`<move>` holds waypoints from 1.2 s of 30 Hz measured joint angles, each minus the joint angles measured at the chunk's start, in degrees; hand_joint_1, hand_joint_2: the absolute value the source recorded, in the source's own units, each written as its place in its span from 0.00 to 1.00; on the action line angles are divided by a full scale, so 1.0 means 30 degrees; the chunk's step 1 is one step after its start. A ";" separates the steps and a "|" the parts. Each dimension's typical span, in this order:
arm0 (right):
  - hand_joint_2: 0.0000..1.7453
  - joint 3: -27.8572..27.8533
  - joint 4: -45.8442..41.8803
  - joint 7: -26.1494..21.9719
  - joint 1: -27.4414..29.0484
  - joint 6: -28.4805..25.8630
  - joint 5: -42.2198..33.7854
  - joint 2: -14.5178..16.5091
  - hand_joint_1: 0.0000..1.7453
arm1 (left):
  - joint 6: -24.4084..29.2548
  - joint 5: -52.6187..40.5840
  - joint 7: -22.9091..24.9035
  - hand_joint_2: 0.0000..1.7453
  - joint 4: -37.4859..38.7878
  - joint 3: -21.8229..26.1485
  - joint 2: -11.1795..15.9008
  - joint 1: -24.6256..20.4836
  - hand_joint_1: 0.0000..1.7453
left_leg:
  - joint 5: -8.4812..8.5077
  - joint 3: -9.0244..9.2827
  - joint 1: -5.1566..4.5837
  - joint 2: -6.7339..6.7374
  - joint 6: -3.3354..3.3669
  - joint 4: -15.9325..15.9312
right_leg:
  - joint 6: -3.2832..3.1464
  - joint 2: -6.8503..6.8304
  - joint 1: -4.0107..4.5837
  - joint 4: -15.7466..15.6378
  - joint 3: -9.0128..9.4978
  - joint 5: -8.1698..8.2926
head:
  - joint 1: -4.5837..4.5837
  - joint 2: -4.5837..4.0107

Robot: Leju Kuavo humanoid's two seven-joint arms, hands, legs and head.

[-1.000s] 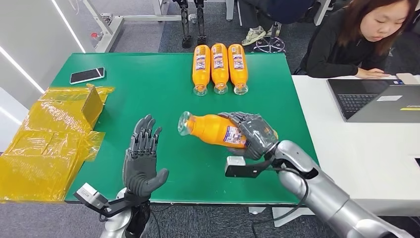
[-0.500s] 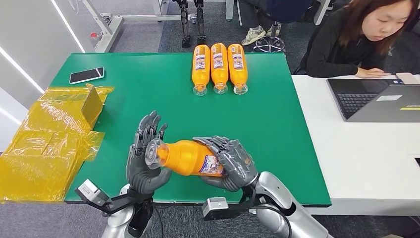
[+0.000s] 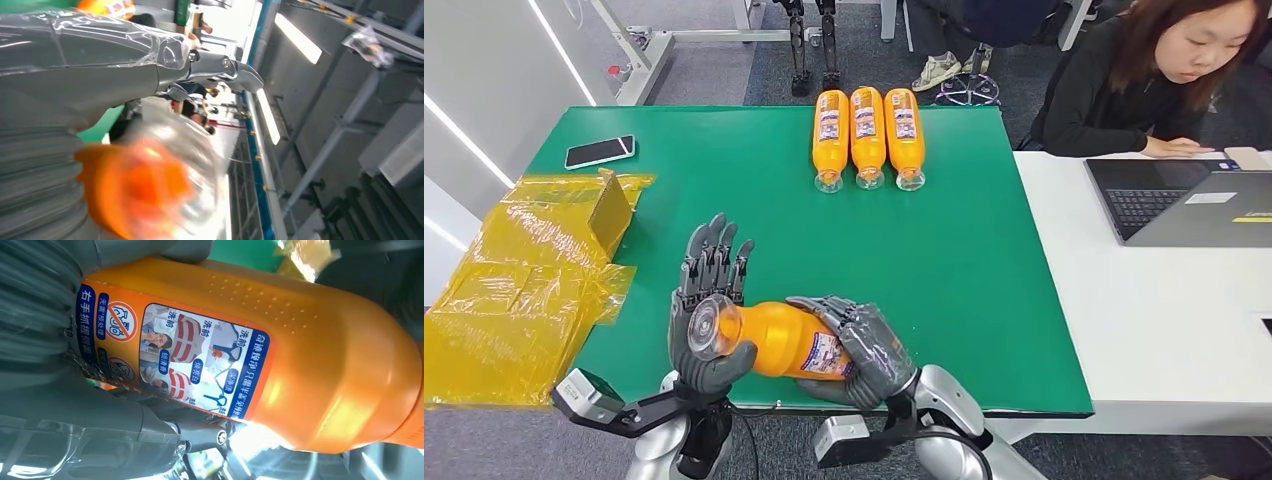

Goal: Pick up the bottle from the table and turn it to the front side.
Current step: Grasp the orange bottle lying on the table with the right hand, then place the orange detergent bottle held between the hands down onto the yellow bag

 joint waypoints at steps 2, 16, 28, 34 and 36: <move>1.00 0.0051 0.0022 0.0281 0.0333 0.0275 0.0078 0.0115 1.00 | -0.0027 -0.0071 0.0075 1.00 -0.0168 -0.0036 0.0002 -0.0001 0.06 | 0.0000 0.0000 0.0000 0.0000 0.0000 0.0000 | -0.0001 -0.0001 0.0000 0.0000 -0.0001 -0.0001 | 0.0000 0.0000; 1.00 -0.0128 0.0038 0.0698 0.1150 0.0640 0.0798 0.0222 1.00 | -0.0470 -0.0013 0.0188 1.00 -0.0262 -0.0053 0.0111 0.0236 0.99 | -0.0001 0.0002 -0.0003 0.0015 0.0000 0.0004 | -0.0001 0.0016 -0.0002 -0.0003 -0.0014 -0.0001 | 0.0002 0.0000; 1.00 -0.0503 -0.0814 0.0656 0.1404 0.0148 0.1368 0.0278 1.00 | -0.0341 -0.0226 0.0084 1.00 -0.0364 -0.0060 0.0000 0.0181 0.00 | -0.0001 -0.0002 -0.0002 0.0012 -0.0001 0.0002 | -0.0001 0.0013 -0.0002 0.0000 -0.0012 0.0000 | 0.0002 0.0000; 1.00 -0.0572 -0.1031 0.0560 0.1317 0.0075 0.1443 0.0419 1.00 | -0.0120 -0.0302 0.0224 1.00 -0.0422 -0.0067 -0.0146 0.0105 0.00 | 0.0000 -0.0003 -0.0002 0.0012 -0.0001 0.0003 | -0.0001 0.0012 -0.0002 0.0000 -0.0010 0.0000 | 0.0004 0.0000; 1.00 -0.0572 -0.1025 0.0534 0.1285 0.0135 0.1397 0.0492 1.00 | -0.0060 -0.0321 0.0248 1.00 -0.0422 -0.0067 -0.0184 0.0095 0.00 | -0.0001 -0.0003 -0.0002 0.0012 -0.0001 0.0002 | -0.0001 0.0012 -0.0002 0.0000 -0.0010 0.0000 | 0.0000 0.0000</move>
